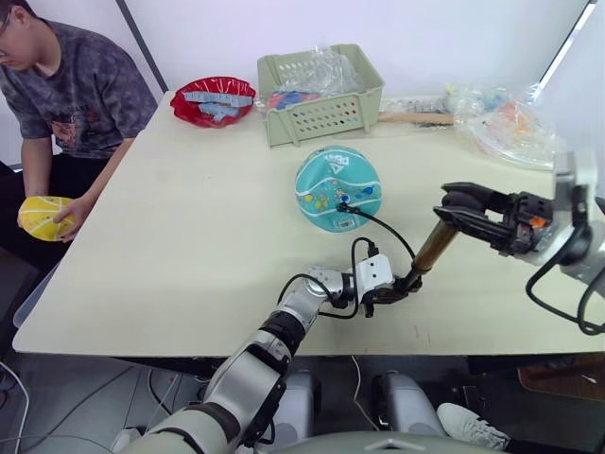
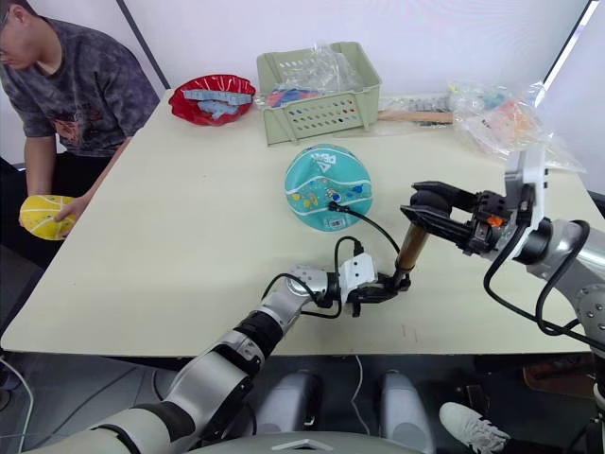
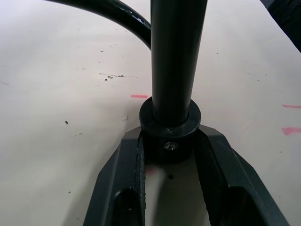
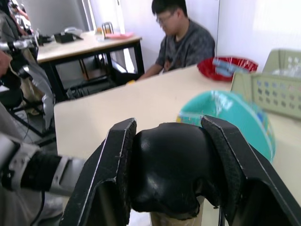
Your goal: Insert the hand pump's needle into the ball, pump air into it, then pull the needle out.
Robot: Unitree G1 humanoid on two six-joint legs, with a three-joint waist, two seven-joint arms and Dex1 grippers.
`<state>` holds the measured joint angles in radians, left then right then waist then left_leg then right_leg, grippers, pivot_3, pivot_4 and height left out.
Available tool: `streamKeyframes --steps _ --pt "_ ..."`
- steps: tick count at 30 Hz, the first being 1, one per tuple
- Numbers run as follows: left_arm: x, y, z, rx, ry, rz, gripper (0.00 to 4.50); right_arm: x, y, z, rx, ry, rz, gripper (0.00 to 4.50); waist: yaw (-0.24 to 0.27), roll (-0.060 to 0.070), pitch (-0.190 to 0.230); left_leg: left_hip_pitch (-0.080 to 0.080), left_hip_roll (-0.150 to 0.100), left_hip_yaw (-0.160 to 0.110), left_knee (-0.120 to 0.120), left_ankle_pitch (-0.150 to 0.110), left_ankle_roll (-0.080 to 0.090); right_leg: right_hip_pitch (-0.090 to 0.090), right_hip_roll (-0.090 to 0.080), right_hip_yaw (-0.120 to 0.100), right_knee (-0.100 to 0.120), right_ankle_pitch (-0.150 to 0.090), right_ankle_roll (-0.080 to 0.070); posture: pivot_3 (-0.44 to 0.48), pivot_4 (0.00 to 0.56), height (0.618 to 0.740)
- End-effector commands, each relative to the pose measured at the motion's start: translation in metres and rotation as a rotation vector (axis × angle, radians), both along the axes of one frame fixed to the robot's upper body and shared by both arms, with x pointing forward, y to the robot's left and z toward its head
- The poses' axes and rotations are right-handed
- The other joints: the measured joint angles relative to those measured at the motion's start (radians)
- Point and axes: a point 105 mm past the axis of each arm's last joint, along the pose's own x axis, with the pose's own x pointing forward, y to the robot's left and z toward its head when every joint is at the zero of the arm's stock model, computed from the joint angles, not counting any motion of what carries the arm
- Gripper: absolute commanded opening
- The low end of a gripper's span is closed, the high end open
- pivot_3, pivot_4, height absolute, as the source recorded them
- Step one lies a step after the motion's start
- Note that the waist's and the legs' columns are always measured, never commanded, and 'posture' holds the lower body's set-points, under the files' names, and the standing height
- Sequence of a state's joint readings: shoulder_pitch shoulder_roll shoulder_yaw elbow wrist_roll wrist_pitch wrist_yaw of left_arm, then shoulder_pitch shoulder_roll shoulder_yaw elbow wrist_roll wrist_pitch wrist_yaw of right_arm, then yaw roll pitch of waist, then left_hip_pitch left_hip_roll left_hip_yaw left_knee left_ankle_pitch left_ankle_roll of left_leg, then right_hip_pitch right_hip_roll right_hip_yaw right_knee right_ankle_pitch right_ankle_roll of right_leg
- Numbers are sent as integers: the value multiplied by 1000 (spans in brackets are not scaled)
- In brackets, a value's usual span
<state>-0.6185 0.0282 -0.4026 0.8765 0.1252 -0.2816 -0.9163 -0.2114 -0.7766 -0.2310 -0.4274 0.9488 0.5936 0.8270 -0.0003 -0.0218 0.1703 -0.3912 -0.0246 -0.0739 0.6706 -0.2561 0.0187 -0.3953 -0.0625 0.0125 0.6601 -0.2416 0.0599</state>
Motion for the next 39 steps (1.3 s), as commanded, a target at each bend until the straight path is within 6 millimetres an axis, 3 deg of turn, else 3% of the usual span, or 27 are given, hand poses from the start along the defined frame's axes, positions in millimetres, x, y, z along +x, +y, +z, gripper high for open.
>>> streamKeyframes --steps 1,9,12,15,21,25,35,39 --pt "-13 8 -25 86 60 -26 1005 7 -4 -36 -53 71 -45 1660 0 -1 -1 0 0 0 0 0 0 0 0 0 0 0 0 0 150 740" --pt "-13 9 -26 91 60 -29 1005 11 -1 -90 -113 76 -91 1660 -3 -3 -8 1 0 0 0 0 0 1 0 0 0 0 0 0 150 740" --pt "-13 9 -26 92 62 -29 1005 13 -2 -103 -122 73 -121 1660 -5 -2 -11 1 0 0 0 0 0 1 0 0 0 0 0 0 150 740" --pt "-14 9 -27 94 63 -30 1005 13 -4 -104 -114 61 -131 1660 -6 -2 -12 3 0 0 -1 0 0 3 0 0 -1 0 0 0 150 740" --pt "-14 9 -28 100 65 -33 1005 10 -4 -78 -137 -32 -75 1660 -6 -2 -12 8 0 -1 -3 0 0 9 0 -1 -4 -2 3 0 150 740" --pt "-15 10 -30 108 61 -37 1005 10 -4 -24 -72 -121 -40 1660 -5 0 -11 8 0 -1 -3 0 0 8 0 -1 -4 -2 2 0 150 740" --pt "-18 12 -33 109 77 -41 1005 4 -18 50 20 -201 -38 1660 -1 2 -9 -3 0 -1 -2 0 0 -1 -1 -1 -4 0 0 0 150 740" --pt "-18 13 -33 114 75 -45 1005 1 -22 70 22 -223 -33 1660 -1 3 -9 -3 0 -2 -2 0 0 -1 -1 -2 -4 0 0 0 150 740"
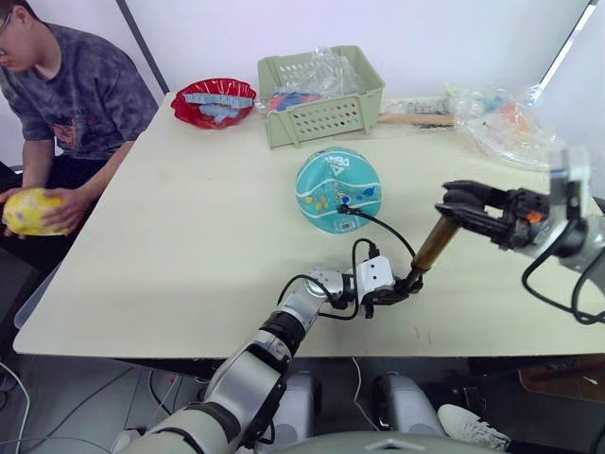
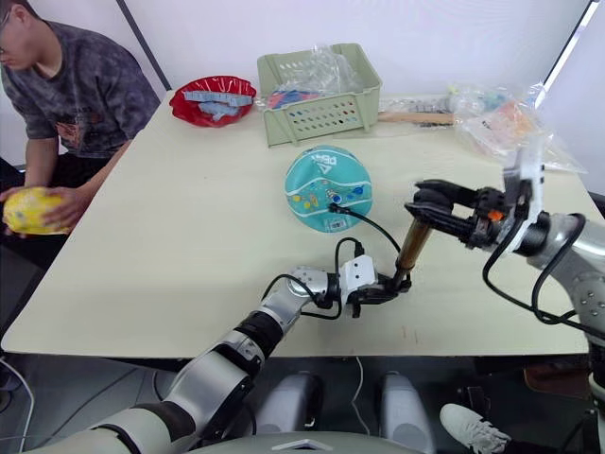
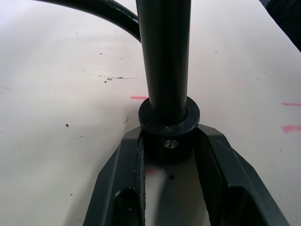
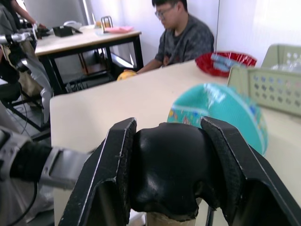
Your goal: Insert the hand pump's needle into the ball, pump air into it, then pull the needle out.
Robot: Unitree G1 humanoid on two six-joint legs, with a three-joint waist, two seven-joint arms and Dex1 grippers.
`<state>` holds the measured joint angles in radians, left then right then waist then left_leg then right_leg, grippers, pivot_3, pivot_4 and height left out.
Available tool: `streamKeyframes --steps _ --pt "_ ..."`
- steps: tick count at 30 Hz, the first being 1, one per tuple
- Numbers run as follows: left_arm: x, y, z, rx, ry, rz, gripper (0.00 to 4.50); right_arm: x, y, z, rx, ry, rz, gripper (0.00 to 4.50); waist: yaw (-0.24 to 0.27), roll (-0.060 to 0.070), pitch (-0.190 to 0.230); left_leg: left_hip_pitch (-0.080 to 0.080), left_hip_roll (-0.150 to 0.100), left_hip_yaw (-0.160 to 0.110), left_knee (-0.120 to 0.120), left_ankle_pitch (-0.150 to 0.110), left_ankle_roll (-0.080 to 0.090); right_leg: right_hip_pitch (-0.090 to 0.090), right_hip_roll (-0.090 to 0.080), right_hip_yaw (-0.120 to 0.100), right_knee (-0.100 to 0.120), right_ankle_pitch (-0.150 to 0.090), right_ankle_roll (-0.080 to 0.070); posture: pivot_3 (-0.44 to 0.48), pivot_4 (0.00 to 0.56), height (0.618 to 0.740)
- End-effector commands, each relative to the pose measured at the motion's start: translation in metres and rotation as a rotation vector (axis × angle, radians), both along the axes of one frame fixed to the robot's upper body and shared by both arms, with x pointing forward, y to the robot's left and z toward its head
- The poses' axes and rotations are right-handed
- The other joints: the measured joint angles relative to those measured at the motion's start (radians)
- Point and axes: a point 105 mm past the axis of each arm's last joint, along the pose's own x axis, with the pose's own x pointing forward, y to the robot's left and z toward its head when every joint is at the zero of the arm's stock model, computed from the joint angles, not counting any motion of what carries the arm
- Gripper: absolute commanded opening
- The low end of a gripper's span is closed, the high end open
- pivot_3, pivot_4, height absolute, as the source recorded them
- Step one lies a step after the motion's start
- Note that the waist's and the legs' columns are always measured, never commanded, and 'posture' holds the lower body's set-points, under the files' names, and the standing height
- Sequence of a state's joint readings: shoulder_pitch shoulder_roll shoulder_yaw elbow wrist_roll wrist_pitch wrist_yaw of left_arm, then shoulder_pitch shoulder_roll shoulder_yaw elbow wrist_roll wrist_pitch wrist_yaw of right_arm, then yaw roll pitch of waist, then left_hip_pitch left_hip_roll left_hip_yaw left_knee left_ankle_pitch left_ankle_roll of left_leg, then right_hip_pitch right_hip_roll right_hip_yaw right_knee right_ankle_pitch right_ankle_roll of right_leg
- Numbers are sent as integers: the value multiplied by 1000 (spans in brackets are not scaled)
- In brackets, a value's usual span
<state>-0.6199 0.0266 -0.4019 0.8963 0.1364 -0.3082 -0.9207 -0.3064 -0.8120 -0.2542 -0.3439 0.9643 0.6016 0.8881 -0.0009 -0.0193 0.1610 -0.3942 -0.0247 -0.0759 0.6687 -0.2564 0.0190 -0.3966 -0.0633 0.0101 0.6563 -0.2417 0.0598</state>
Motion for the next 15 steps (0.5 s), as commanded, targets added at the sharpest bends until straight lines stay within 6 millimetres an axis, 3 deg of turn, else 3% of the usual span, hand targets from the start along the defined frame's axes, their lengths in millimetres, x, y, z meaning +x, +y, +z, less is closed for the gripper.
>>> streamKeyframes --steps 1,10,15 --pt "-16 13 -31 111 81 -31 1005 -9 -13 55 16 -185 -51 1660 -1 1 1 0 0 0 0 0 0 0 0 0 0 0 0 0 150 740" --pt "-18 13 -32 116 83 -43 1005 -18 -19 96 36 -253 -60 1660 0 2 1 -1 0 0 0 0 0 0 -1 0 -1 0 0 0 150 740" --pt "-18 12 -32 113 84 -45 1005 -18 -17 94 17 -234 -43 1660 4 3 2 -4 0 1 0 0 1 -3 -1 0 0 0 0 0 150 740"
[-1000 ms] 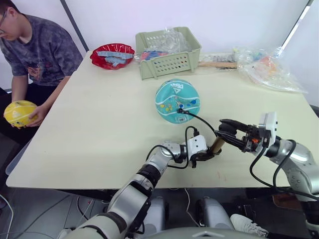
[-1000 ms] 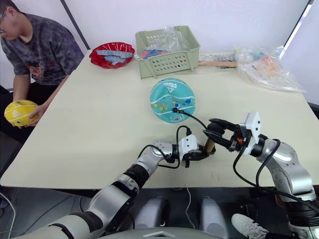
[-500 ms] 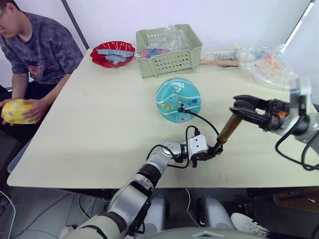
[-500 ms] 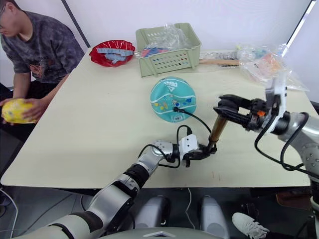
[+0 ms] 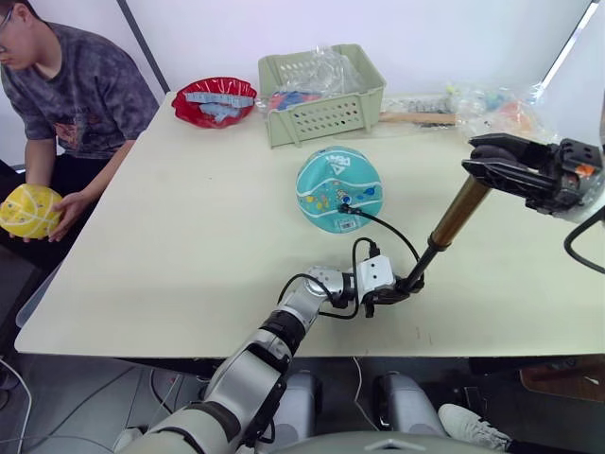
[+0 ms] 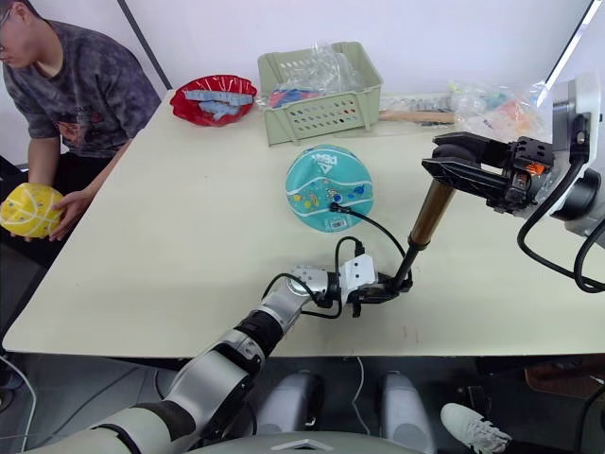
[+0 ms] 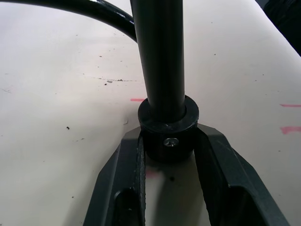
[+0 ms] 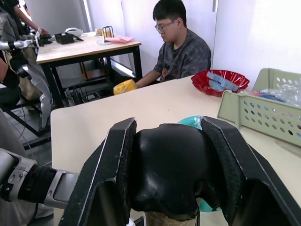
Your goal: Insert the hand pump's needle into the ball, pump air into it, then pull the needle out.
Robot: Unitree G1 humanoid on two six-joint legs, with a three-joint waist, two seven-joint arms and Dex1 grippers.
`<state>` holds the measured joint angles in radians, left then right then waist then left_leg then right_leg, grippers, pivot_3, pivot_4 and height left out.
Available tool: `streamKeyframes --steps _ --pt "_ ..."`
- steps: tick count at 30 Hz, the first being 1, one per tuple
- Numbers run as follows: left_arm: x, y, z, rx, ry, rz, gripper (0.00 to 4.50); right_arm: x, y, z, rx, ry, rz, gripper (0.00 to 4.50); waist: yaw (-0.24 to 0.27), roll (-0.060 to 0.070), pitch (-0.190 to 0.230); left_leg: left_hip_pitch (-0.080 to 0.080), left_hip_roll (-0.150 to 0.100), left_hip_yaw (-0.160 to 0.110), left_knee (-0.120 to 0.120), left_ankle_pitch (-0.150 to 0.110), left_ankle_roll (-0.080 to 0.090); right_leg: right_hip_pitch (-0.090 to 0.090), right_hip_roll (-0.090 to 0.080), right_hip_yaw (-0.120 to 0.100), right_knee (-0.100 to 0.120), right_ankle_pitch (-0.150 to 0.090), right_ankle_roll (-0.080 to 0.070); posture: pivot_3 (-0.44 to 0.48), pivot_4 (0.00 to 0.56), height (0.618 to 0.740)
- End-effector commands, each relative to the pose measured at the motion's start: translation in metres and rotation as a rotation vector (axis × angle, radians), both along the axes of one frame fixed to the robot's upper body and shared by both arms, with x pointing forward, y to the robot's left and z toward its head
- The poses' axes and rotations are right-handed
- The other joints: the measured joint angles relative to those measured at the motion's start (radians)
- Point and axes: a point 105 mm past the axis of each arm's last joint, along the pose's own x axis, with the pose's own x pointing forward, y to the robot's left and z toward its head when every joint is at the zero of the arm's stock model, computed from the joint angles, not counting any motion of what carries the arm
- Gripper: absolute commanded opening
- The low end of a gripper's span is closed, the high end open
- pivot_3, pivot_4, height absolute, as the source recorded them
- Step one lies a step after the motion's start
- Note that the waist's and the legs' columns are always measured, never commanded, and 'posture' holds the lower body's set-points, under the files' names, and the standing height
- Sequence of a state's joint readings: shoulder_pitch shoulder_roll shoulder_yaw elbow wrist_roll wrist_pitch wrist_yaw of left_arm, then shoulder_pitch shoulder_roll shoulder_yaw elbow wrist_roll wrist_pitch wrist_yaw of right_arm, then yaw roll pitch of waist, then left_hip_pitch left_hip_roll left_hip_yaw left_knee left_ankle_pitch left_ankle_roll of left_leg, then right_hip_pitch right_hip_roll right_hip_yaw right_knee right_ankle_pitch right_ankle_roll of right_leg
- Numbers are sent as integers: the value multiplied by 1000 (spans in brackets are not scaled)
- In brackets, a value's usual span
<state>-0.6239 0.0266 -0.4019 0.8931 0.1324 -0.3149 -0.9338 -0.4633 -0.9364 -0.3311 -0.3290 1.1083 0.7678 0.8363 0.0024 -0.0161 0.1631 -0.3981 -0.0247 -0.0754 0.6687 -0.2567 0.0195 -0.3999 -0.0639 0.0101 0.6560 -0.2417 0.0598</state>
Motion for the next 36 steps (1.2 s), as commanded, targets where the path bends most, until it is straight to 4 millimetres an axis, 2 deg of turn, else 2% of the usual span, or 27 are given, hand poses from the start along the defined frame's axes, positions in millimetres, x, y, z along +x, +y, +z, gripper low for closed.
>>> streamKeyframes --steps 1,6,9,14,17,27,32,36 --pt "-17 13 -34 119 88 -29 1005 -13 -10 40 41 -187 -33 1660 1 0 0 0 0 0 0 0 0 0 0 0 0 0 0 0 150 740" --pt "-17 13 -34 114 88 -27 1005 -6 -10 -3 10 -60 -49 1660 6 0 0 0 0 1 0 0 1 0 0 0 0 0 0 0 150 740" --pt "-17 12 -34 114 86 -28 1005 -6 -9 -14 -3 -38 -51 1660 6 0 -1 1 0 1 0 -1 1 0 0 0 0 0 0 0 150 740" --pt "-18 12 -35 118 87 -29 1005 -2 2 -80 -68 86 -68 1660 6 -6 -6 4 1 -1 0 -1 1 4 2 -2 0 0 0 0 150 740" --pt "-17 11 -34 110 79 -23 1005 -2 5 -106 -84 119 -81 1660 5 -8 -7 6 1 0 0 -1 1 5 2 0 0 0 0 0 150 740" --pt "-13 10 -31 93 89 7 1005 2 12 -174 -109 146 -138 1660 6 -11 -11 8 1 0 0 -1 1 6 2 0 0 0 0 0 150 740" --pt "-14 9 -31 94 83 -3 1005 1 12 -180 -113 116 -143 1660 4 -8 -12 14 1 1 -1 -1 1 12 2 1 0 -2 4 0 150 740" --pt "-14 9 -31 91 77 -5 1005 0 10 -145 -57 23 -114 1660 4 -8 -12 17 2 0 -2 -1 1 16 2 -1 -3 -3 4 0 150 740"
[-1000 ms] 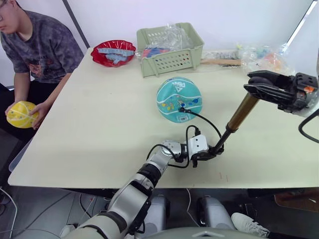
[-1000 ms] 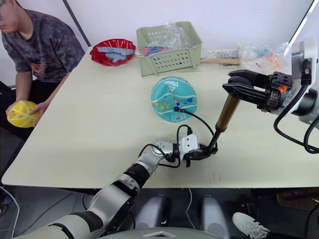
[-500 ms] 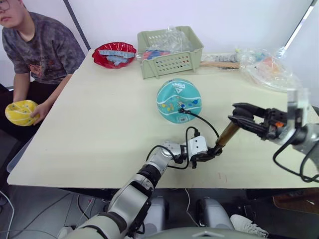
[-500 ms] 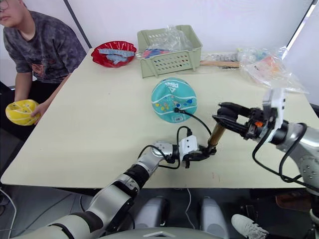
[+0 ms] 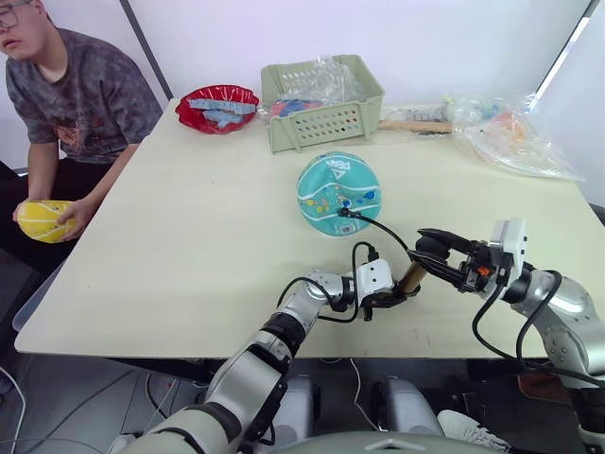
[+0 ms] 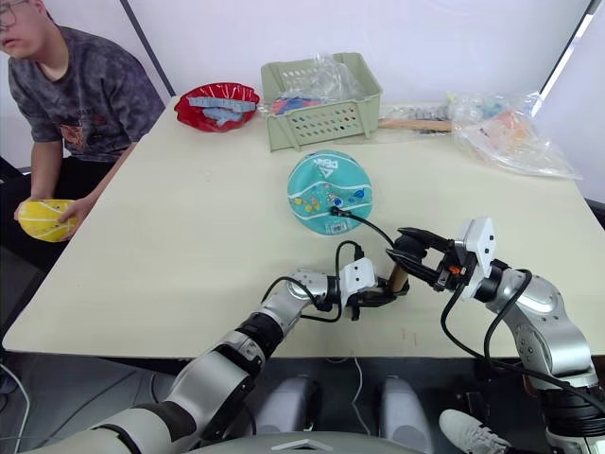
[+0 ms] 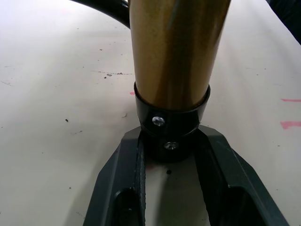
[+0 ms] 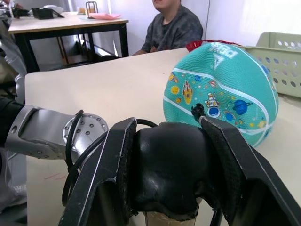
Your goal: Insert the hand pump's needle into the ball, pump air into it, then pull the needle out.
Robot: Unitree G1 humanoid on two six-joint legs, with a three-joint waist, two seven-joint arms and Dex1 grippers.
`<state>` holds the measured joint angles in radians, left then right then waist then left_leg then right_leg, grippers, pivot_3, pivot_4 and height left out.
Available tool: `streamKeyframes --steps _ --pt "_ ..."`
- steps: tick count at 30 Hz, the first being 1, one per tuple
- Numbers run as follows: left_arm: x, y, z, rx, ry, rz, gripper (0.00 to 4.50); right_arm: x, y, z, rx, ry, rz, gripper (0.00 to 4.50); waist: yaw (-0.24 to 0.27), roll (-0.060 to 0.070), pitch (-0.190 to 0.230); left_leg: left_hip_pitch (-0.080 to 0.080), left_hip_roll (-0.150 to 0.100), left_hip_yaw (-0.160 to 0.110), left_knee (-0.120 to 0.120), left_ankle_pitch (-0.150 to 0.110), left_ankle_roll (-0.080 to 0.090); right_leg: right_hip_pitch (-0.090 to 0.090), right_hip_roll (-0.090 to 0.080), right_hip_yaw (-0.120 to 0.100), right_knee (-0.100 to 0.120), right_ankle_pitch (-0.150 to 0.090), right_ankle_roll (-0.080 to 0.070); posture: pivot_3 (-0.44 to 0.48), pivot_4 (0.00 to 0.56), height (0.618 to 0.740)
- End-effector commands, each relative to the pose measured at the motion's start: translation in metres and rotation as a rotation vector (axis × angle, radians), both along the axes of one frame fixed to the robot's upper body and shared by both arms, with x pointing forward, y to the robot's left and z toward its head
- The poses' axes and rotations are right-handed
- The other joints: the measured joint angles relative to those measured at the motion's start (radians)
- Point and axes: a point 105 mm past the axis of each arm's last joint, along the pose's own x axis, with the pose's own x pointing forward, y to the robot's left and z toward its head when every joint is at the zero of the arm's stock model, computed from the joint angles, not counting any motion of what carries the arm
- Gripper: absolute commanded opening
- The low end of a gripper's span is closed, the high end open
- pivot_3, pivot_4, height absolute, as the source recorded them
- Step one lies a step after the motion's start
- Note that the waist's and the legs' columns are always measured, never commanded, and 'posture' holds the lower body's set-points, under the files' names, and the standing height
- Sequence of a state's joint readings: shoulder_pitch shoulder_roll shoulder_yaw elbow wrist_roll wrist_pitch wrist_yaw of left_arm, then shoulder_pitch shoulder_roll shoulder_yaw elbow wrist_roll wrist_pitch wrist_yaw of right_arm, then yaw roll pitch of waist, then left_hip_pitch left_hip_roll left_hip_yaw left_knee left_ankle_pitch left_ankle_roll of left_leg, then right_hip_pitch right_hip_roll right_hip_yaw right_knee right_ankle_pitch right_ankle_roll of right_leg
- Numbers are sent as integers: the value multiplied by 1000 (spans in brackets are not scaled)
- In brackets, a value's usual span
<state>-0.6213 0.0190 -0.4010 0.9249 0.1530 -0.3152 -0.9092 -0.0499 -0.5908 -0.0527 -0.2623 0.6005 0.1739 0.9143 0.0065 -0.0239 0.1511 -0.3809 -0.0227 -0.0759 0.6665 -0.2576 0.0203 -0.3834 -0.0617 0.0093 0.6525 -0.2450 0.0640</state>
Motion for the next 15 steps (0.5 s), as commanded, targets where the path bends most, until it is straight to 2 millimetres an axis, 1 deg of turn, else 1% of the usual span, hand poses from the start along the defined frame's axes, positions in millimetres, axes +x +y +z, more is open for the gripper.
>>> streamKeyframes --steps 1,4,6,8,10,12,15 --pt "-13 8 -23 70 63 -26 1005 1 -14 5 -44 6 -26 1660 0 1 1 0 0 0 0 0 0 0 0 0 -1 0 0 0 150 740" --pt "-14 8 -24 79 57 -32 1005 1 -17 28 -30 -40 -12 1660 3 2 1 -1 -1 0 0 0 0 0 -1 0 -2 1 -1 0 150 740" --pt "-14 8 -25 83 51 -34 1005 0 -21 58 -11 -88 8 1660 5 5 4 -4 -1 0 0 0 0 -2 -1 0 -3 3 -3 0 150 740" --pt "-15 8 -26 86 46 -36 1005 -2 -24 81 -3 -125 24 1660 6 10 7 -5 -1 0 0 0 0 -3 -2 0 -3 3 -4 0 150 740" --pt "-15 8 -26 86 43 -37 1005 -4 -26 96 -5 -147 36 1660 7 10 7 -9 -2 0 0 0 1 -6 -2 0 -3 3 -4 0 150 740" --pt "-15 7 -26 86 44 -39 1005 -7 -28 109 4 -166 45 1660 7 10 7 -16 -2 -1 1 0 1 -12 -2 -2 -3 3 -4 0 150 740" --pt "-16 7 -27 88 43 -43 1005 -12 -31 133 26 -186 67 1660 7 11 8 -16 -2 -1 1 0 1 -12 -2 -1 -3 3 -4 0 150 740"
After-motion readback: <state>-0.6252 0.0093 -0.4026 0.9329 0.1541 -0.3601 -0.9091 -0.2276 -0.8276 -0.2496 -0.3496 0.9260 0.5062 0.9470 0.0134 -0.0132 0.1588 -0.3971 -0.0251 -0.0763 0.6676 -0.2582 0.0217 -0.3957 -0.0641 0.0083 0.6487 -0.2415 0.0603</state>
